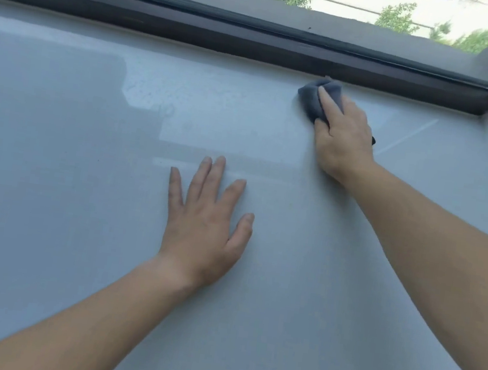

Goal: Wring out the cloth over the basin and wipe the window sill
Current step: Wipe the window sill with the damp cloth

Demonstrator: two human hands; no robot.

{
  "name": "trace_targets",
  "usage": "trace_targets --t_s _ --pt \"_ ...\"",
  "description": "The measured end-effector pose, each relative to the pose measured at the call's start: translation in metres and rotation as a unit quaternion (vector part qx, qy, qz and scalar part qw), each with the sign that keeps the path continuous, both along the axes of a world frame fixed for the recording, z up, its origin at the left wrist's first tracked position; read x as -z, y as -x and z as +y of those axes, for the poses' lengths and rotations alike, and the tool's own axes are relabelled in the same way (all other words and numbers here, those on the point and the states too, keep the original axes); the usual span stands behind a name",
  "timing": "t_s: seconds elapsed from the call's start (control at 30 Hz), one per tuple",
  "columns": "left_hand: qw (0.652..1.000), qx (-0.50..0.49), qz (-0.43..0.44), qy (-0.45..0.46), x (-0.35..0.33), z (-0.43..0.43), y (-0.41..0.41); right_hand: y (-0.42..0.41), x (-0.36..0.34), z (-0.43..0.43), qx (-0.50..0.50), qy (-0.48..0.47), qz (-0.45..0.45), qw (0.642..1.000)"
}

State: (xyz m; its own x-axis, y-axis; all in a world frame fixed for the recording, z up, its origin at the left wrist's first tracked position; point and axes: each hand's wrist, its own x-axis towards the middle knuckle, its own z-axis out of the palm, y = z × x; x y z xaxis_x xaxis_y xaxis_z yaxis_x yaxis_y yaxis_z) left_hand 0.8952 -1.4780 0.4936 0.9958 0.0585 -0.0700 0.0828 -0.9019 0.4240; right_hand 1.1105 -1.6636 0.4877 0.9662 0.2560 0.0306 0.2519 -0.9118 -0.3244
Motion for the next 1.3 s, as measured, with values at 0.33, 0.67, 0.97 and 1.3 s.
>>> trace_targets --t_s 0.33,0.67,0.97,1.3 --pt "0.995 -0.001 0.027 -0.096 0.003 -0.01 -0.001 0.027 0.002 -0.046 -0.14 0.004 -0.022 0.99" --pt "0.995 -0.018 0.029 -0.096 0.002 -0.013 -0.001 0.173 0.003 -0.068 -0.223 -0.016 0.016 0.975" --pt "0.991 -0.008 0.039 -0.125 0.006 -0.012 -0.002 0.187 0.003 -0.054 -0.101 -0.046 0.006 0.994" --pt "0.992 -0.001 0.058 -0.11 0.005 -0.008 -0.004 0.223 -0.001 -0.066 -0.068 -0.055 0.026 0.996"
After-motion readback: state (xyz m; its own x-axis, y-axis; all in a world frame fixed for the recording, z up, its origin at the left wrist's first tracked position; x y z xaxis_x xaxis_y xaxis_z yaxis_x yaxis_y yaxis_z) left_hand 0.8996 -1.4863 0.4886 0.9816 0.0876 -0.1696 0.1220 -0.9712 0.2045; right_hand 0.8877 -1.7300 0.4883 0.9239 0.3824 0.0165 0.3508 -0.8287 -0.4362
